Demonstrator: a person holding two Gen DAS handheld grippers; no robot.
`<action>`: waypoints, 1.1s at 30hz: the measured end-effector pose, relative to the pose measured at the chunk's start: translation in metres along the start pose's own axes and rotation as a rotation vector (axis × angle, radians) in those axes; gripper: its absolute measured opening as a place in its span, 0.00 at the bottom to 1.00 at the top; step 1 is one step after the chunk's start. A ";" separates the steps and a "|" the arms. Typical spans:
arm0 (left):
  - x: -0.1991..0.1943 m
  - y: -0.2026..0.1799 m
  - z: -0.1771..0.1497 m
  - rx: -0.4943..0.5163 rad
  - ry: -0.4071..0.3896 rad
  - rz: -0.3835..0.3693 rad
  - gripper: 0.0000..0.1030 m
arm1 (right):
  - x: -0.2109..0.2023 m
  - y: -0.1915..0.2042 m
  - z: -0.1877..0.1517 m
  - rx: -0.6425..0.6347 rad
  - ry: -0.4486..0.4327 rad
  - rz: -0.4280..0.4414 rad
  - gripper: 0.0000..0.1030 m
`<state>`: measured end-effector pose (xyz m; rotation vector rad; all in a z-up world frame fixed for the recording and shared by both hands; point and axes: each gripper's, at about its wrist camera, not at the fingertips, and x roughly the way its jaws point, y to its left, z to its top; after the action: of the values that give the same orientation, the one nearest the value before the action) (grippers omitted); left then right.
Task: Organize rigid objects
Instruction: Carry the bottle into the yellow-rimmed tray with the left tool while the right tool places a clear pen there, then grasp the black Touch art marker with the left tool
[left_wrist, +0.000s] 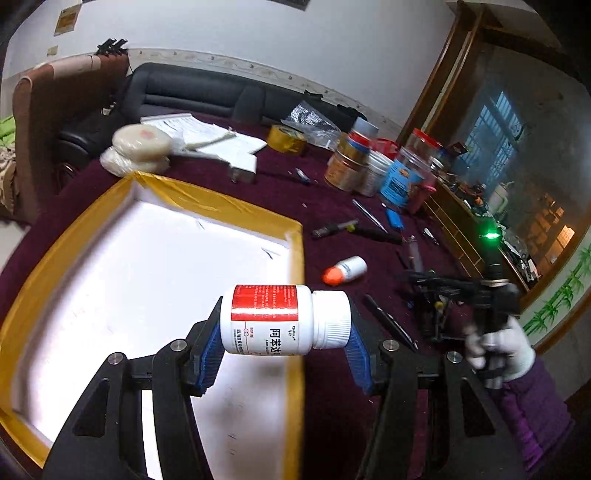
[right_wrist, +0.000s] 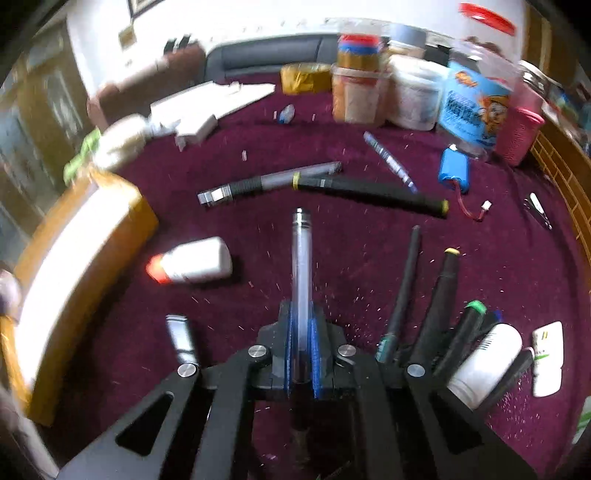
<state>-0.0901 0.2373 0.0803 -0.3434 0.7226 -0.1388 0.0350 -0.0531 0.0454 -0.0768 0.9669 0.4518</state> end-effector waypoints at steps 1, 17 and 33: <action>0.000 0.004 0.003 0.000 -0.001 0.003 0.54 | -0.007 0.001 0.003 0.015 -0.018 0.024 0.07; 0.106 0.072 0.055 -0.207 0.156 0.016 0.54 | 0.038 0.134 0.052 0.265 0.142 0.581 0.07; 0.085 0.099 0.033 -0.329 0.090 0.068 0.70 | 0.018 0.128 0.055 0.189 0.014 0.316 0.34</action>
<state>-0.0043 0.3183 0.0156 -0.6289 0.8472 0.0305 0.0345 0.0826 0.0798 0.2469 1.0357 0.6481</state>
